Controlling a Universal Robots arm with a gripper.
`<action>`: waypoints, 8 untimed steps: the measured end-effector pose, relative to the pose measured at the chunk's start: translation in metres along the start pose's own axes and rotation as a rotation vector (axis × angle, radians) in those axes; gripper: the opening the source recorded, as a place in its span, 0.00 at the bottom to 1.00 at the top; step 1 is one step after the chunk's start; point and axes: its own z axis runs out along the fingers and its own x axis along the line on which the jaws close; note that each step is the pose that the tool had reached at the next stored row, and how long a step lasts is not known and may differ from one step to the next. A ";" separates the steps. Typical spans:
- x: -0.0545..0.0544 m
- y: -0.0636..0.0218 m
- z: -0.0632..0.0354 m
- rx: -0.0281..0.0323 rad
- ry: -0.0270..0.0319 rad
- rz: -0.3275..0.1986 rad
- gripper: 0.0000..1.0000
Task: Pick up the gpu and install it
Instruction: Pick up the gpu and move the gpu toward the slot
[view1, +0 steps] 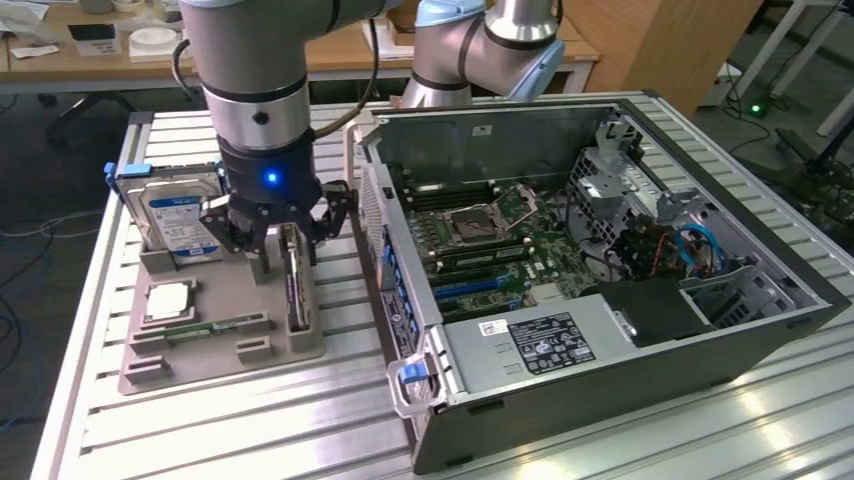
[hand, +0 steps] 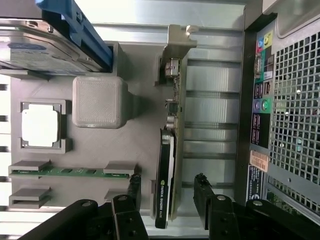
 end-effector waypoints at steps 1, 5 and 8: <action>0.000 0.0015 0.0014 0.0000 -0.0001 0.000 0.55; 0.000 0.0068 0.0073 0.0005 -0.0004 0.004 0.55; 0.000 0.0068 0.0123 0.0010 -0.0007 0.014 0.55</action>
